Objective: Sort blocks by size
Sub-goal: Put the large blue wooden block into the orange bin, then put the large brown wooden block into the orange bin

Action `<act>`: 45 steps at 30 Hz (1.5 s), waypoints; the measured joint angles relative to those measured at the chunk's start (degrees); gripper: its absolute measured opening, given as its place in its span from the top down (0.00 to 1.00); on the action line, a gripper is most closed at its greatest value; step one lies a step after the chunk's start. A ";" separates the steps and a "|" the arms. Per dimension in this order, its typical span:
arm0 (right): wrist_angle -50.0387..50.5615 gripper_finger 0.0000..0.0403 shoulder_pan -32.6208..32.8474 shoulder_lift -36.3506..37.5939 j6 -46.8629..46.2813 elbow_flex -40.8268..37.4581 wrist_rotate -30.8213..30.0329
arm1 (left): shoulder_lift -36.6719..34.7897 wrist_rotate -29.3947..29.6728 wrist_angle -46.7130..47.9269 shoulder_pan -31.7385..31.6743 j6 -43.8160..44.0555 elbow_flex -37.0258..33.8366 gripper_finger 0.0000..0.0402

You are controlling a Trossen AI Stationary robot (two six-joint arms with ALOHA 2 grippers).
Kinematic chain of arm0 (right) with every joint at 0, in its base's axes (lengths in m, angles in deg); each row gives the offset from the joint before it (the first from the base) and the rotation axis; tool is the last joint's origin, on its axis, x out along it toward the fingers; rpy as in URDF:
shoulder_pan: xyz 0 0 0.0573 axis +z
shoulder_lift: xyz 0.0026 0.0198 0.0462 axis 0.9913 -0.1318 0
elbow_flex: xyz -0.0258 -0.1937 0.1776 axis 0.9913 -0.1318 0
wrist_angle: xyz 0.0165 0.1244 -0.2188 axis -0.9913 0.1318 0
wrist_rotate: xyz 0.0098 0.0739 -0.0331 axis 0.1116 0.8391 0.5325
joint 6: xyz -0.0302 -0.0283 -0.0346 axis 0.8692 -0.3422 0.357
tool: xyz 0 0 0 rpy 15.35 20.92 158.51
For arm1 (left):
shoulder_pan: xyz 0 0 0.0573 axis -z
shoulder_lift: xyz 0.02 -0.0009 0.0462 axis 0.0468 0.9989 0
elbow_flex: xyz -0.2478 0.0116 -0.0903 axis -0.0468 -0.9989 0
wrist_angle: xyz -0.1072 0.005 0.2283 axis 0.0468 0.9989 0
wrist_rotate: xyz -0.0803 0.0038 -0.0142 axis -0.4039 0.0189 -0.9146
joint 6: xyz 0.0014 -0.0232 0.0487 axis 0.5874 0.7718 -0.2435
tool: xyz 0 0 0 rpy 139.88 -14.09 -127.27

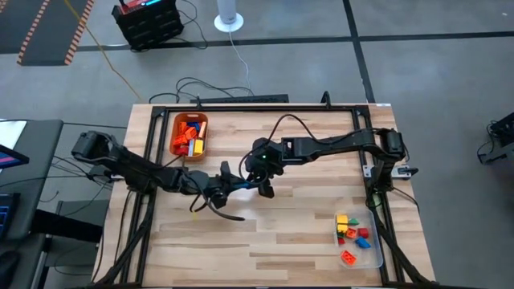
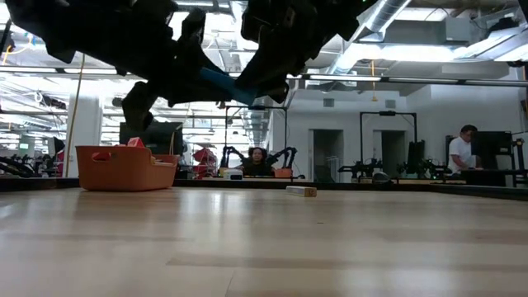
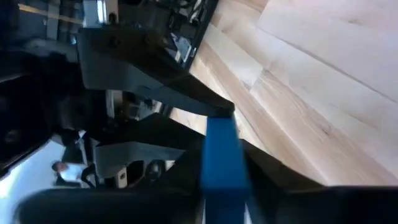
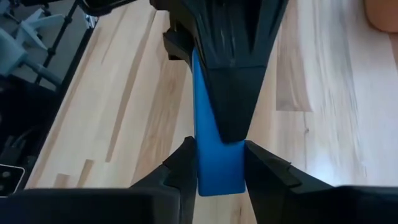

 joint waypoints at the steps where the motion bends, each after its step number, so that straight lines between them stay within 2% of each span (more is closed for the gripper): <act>1: 0.18 0.65 0.17 0.00 0.00 -0.01 -0.06 | 0.50 0.25 -0.27 0.00 0.84 0.22 0.84; 2: 0.39 0.64 0.27 0.00 -0.05 -0.03 -0.07 | 0.92 0.50 -0.68 0.00 1.52 0.26 0.88; 7: 1.57 0.58 0.24 0.00 -0.07 0.07 -0.08 | 0.90 0.26 -0.38 0.04 3.48 0.33 0.88; 11: 9.52 0.52 -0.99 1.32 0.53 0.05 -0.10 | -1.45 2.59 3.51 0.07 5.02 0.16 0.88; 14: 16.63 0.49 -1.92 3.23 0.34 0.08 -0.15 | -4.96 9.39 8.78 0.04 7.36 0.16 0.88; 17: 22.07 0.48 -2.12 4.84 -0.90 0.08 -1.99 | -9.65 20.82 14.59 -0.60 13.34 0.16 0.88; 20: 24.20 0.48 -0.69 5.42 -1.23 0.08 -8.03 | -14.77 32.20 23.95 -3.96 25.21 0.16 0.88; 22: 23.83 0.48 0.39 5.42 -0.72 -0.47 -12.77 | -17.76 34.81 31.55 -8.17 37.06 0.16 0.88; 25: 18.91 0.49 1.29 5.42 0.40 -3.03 -15.73 | -20.84 34.01 42.81 -16.07 53.78 0.13 0.82; 27: 16.26 0.49 1.22 5.38 0.52 -4.20 -15.84 | -21.65 32.87 46.80 -21.35 58.74 0.13 0.79; 31: 13.19 0.50 0.57 5.38 0.39 -5.23 -15.90 | -21.50 25.95 44.50 -30.48 58.76 0.13 0.78; 34: 12.91 0.50 0.09 5.38 0.11 -5.30 -15.91 | -19.94 18.83 41.93 -36.77 57.46 0.15 0.83; 37: 12.91 0.50 0.35 5.38 0.09 -5.30 -15.95 | -17.73 14.69 41.18 -41.48 57.05 0.13 0.88; 41: 13.39 0.50 0.65 5.38 0.42 -5.32 -15.92 | -16.50 13.23 41.25 -43.74 59.77 0.13 0.91; 45: 13.49 0.49 -0.98 5.38 1.53 -5.74 -16.06 | -17.83 13.22 39.25 -43.03 58.61 0.22 0.88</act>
